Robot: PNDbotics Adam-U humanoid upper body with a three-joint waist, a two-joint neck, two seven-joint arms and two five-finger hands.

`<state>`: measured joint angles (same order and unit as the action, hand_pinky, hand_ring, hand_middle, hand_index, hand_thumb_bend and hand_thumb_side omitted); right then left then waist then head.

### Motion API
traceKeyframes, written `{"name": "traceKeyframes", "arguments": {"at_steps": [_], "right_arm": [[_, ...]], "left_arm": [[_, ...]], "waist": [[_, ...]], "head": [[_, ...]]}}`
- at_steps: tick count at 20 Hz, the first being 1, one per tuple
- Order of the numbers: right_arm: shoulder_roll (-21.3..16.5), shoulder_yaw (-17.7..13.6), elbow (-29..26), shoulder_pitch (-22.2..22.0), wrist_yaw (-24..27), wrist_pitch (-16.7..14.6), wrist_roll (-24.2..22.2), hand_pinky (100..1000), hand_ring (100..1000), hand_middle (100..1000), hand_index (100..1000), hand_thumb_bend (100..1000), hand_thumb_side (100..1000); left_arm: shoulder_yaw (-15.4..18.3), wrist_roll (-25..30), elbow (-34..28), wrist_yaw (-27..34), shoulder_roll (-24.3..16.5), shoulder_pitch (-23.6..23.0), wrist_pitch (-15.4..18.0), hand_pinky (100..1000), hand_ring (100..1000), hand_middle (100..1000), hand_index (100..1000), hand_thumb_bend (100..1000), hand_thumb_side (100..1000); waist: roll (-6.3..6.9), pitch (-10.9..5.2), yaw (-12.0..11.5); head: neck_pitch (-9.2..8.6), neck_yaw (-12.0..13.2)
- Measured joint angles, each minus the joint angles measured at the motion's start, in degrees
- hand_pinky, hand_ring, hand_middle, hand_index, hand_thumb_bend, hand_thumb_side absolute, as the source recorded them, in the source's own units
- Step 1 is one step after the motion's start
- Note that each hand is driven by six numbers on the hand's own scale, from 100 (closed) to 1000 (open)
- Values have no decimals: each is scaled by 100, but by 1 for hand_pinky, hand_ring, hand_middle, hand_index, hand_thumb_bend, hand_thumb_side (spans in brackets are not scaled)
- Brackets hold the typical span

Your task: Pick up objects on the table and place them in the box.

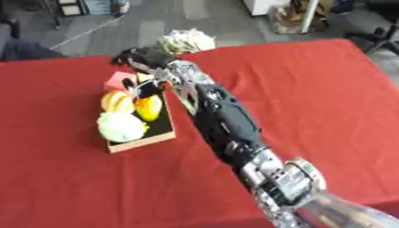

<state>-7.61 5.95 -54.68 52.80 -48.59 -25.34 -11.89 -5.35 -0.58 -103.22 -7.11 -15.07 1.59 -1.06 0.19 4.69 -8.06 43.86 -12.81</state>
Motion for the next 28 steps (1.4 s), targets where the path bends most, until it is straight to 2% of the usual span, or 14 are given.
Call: {"name": "traceKeyframes", "arguments": {"at_steps": [3, 7, 9, 11, 14, 18, 19, 20, 24, 28], "right_arm": [[-513, 4, -727, -480, 1685, 86, 64, 553, 625, 651, 897, 100, 415], [-1085, -12, -1850, -1516, 3702, 405, 57, 537, 614, 640, 913, 100, 430], [-1223, -77, -2403, -2097, 4424, 592, 39, 532, 610, 632, 913, 100, 455], [-1233, -166, -2876, -2654, 4918, 772, 24, 526, 604, 621, 906, 100, 472], [-1117, -298, -3380, -3376, 5307, 1003, 17, 522, 599, 610, 901, 100, 484], [-761, -404, -3712, -4169, 5482, 1230, 12, 518, 593, 602, 891, 100, 547], [-668, -422, -3751, -4312, 5488, 1265, 16, 515, 591, 600, 887, 100, 523], [-573, -434, -3780, -4449, 5499, 1294, 25, 514, 588, 597, 884, 100, 576], [-364, -456, -3798, -4817, 5525, 1377, 86, 510, 581, 591, 870, 100, 576], [-324, -477, -3801, -4939, 5490, 1392, 186, 505, 570, 583, 863, 100, 560]], "left_arm": [[25, -82, 10, 2, -1, 28, 7, 791, 597, 595, 810, 100, 617], [53, -208, 33, 5, -1, 74, 14, 790, 601, 600, 808, 100, 624], [59, -268, 56, 6, 1, 93, 26, 789, 603, 602, 806, 100, 627], [60, -324, 81, 10, 25, 94, 44, 790, 609, 605, 806, 100, 628], [60, -387, 90, 20, 81, 94, 87, 791, 615, 608, 805, 100, 625], [55, -450, 115, 35, 130, 95, 157, 790, 612, 602, 799, 100, 637], [53, -462, 118, 48, 153, 95, 171, 790, 611, 600, 797, 100, 624], [52, -474, 128, 56, 157, 95, 184, 789, 609, 598, 796, 100, 640], [16, -499, 177, 91, 200, 97, 215, 787, 599, 588, 790, 100, 645], [-16, -513, 194, 109, 201, 97, 228, 782, 588, 579, 783, 100, 649]], "waist": [[-53, -1, 141], [-134, -1, 338], [-150, -1, 394], [-150, 3, 416], [-150, 6, 458], [-150, 7, 492], [-150, 7, 508], [-150, 7, 537], [-150, 14, 586], [-150, 15, 615]], "head": [[0, 210], [1, 606], [1, 824], [1, 1037], [1, 1289], [1, 1476], [1, 1497], [1, 1506], [1, 1513], [1, 1446]]}}
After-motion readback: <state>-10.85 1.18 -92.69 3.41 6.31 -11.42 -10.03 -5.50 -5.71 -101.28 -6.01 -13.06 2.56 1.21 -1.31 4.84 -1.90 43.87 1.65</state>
